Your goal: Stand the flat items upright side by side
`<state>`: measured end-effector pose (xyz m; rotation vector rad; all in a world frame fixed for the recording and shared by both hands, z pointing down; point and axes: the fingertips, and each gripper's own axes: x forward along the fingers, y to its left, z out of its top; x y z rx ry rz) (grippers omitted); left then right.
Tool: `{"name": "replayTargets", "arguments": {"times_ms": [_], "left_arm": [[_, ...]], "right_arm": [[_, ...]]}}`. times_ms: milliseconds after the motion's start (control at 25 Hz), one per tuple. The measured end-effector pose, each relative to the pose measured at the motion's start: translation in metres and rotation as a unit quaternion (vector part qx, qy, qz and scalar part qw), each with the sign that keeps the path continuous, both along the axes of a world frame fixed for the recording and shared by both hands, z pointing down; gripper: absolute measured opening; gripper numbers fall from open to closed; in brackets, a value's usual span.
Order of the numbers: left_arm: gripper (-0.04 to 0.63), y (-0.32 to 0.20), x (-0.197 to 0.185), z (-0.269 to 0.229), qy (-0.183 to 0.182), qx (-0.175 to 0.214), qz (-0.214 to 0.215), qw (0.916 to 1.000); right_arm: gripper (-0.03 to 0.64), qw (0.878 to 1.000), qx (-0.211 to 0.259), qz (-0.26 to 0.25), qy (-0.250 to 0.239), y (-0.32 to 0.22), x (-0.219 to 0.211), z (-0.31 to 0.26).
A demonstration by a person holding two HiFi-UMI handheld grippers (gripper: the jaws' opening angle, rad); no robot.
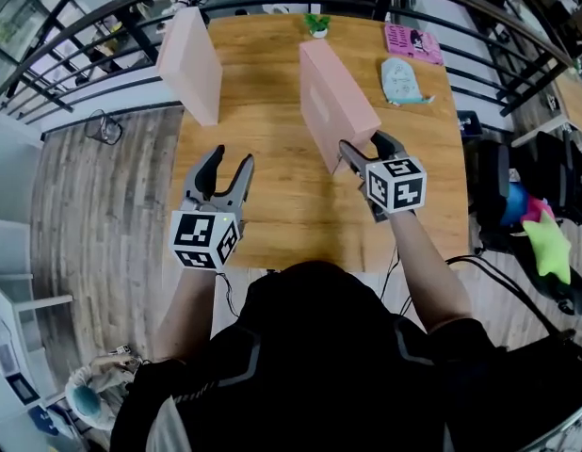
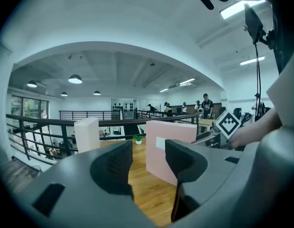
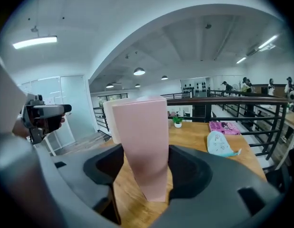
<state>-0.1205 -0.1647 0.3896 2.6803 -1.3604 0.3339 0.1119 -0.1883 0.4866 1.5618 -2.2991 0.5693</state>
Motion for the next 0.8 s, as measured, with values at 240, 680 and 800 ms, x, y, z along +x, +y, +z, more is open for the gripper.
{"name": "replayTargets", "arguments": {"times_ms": [240,680,800], "left_arm": [[0.233,-0.005,-0.024,-0.002,0.03,-0.011,-0.008,0.9995],[0.233,-0.02,-0.103,0.0,0.028,-0.003,-0.08,0.9964],[0.233,-0.024,-0.135,0.006,0.027,-0.016,-0.11,0.9935]], "right_arm": [[0.291,1.0,-0.005,-0.01,-0.008,-0.007,-0.013,-0.001],[0.29,1.0,-0.013,-0.017,-0.022,-0.04,-0.082,0.0],[0.291,0.999,-0.012,-0.015,-0.034,-0.049,-0.105,0.0]]}}
